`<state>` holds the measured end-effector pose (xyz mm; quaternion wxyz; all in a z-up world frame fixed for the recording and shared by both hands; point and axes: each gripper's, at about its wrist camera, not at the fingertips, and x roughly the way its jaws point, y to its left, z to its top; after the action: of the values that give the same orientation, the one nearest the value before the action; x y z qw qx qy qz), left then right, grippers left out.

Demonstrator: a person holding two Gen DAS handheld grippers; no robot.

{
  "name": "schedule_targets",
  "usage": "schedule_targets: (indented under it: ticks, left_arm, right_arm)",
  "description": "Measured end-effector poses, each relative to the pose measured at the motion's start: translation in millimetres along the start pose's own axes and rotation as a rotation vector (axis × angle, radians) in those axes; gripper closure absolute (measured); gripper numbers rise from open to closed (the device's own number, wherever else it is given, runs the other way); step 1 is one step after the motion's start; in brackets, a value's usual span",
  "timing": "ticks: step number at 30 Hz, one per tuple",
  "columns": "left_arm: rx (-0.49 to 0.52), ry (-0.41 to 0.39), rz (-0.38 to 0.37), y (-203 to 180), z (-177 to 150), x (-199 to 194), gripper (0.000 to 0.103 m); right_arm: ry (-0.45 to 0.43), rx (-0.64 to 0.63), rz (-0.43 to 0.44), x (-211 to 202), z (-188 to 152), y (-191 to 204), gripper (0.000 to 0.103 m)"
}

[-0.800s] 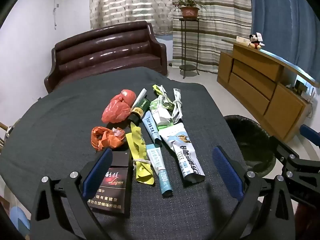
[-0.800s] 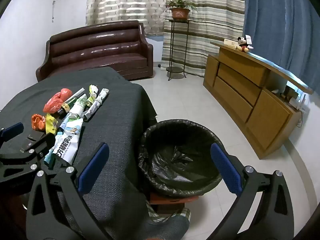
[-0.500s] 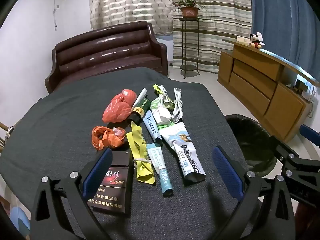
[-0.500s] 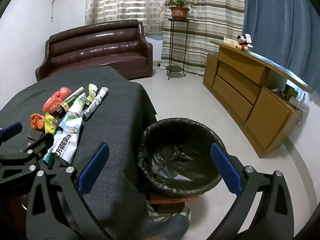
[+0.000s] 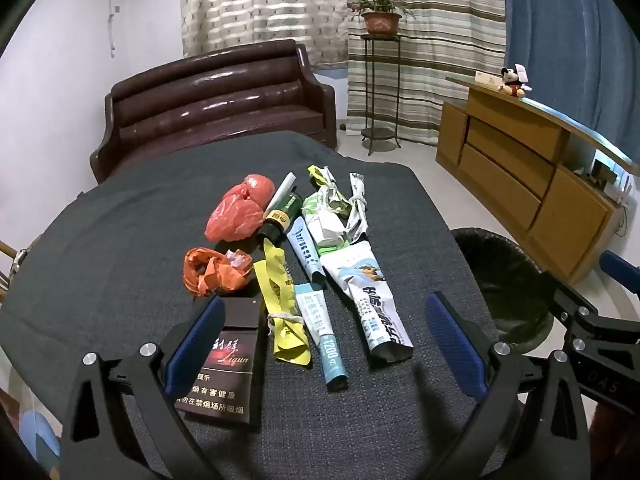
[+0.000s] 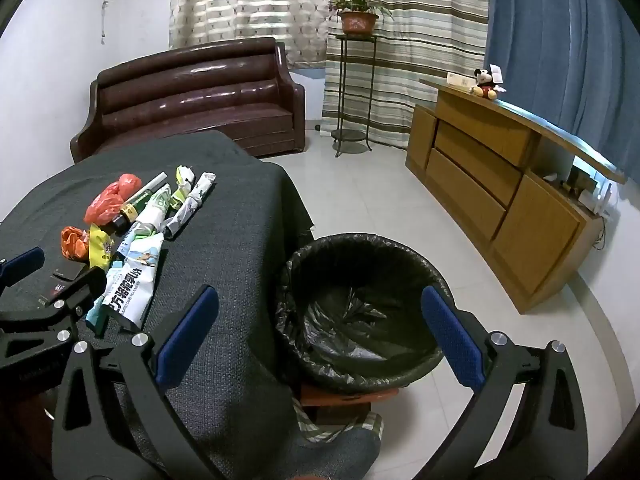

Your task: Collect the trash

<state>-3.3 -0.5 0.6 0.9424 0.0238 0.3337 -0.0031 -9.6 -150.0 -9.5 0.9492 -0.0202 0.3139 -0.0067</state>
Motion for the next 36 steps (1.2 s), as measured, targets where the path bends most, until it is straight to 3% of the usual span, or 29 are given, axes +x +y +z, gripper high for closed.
schedule_targets:
  ticks: [25,36]
  left_arm:
    - [0.005,0.006,-0.002,0.6,-1.8,-4.8,0.006]
    - [0.005,0.012,-0.002,5.4,-11.9,13.2,0.006]
  right_arm:
    - [0.007,0.003,0.002,1.0,-0.8,0.4,0.004]
    - [0.009,0.004,0.003,1.7,-0.8,-0.5,0.004]
